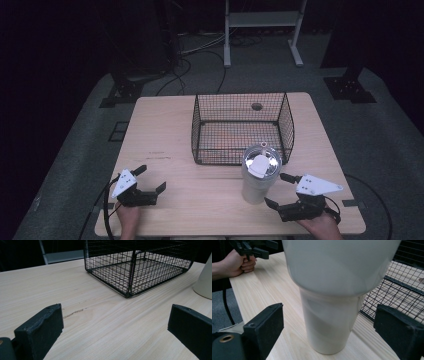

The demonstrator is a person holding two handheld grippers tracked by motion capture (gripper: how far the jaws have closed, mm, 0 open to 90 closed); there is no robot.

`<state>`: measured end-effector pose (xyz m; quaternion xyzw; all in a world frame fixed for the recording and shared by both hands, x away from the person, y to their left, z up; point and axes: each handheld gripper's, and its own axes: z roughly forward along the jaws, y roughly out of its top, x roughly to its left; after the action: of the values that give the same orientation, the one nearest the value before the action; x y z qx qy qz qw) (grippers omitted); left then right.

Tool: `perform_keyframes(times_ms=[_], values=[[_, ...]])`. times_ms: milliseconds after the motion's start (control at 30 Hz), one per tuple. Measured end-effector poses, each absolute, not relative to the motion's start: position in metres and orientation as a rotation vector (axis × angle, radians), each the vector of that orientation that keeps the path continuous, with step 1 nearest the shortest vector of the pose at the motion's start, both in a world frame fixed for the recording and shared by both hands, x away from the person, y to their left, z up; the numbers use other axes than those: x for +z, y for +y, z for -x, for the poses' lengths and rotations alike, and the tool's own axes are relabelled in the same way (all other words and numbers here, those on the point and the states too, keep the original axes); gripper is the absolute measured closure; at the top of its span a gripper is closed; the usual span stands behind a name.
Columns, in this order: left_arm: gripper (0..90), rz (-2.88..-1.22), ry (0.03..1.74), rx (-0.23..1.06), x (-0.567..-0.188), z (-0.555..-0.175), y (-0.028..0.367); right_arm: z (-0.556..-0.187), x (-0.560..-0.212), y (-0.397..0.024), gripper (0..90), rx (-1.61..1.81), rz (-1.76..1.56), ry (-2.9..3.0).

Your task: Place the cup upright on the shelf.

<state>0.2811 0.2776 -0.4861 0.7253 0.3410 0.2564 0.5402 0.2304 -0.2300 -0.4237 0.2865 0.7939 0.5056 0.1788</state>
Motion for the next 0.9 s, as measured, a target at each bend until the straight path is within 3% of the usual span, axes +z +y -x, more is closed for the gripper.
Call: perform_keyframes(times_ms=[900], values=[[0.0,-1.723,0.809,0.611,-0.486,-0.281,0.278,-0.259,-0.44,-0.198,8.5,1.385,-0.784,2.217]])
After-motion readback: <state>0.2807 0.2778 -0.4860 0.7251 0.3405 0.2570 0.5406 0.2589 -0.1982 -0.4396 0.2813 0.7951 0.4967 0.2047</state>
